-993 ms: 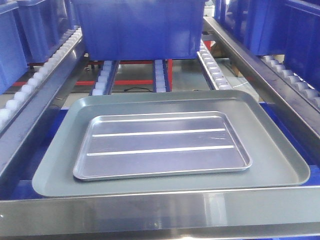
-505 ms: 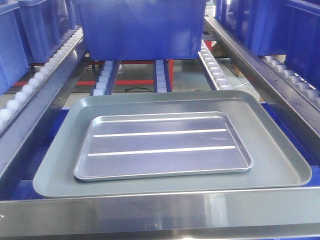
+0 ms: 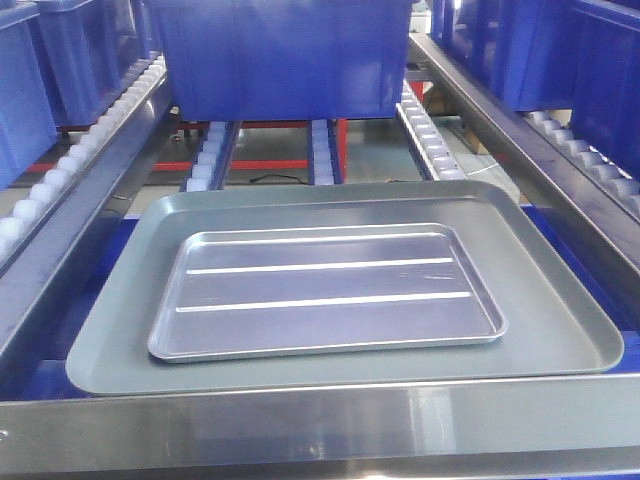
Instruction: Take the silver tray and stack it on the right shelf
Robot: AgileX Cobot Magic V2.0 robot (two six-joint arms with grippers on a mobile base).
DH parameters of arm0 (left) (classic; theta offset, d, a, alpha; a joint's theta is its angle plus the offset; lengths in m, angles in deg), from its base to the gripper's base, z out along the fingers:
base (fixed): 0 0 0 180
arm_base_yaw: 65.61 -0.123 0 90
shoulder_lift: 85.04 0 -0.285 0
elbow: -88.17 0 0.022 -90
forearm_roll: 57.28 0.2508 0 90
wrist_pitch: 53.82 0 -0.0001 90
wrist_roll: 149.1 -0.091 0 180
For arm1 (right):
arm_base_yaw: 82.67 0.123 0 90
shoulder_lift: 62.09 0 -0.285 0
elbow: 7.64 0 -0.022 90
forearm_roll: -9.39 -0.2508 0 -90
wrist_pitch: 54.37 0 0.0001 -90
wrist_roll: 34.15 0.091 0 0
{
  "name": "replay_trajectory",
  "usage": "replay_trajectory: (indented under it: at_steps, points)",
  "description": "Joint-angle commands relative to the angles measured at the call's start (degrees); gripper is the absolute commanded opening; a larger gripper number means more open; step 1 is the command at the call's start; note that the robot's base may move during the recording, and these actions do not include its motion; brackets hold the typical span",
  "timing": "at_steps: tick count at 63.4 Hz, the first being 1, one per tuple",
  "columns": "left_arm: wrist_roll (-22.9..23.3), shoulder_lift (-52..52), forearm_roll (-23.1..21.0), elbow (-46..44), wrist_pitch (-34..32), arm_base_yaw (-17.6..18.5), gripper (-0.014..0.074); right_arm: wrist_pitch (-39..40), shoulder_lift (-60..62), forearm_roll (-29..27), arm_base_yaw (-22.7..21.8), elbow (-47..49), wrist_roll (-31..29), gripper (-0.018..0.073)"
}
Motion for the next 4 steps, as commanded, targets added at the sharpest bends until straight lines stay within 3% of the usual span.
replay_trajectory:
  at_steps: [1, 4]
  points:
    - [0.06, -0.8, -0.46, 0.95, -4.5, -0.03, -0.0092, 5.42, 1.26, 0.02, -0.28, 1.11, -0.55, 0.0057]
    - [0.06, -0.8, -0.46, 0.95, -4.5, -0.03, -0.0092, 5.42, 1.26, 0.02, -0.28, 1.11, -0.55, 0.0057]
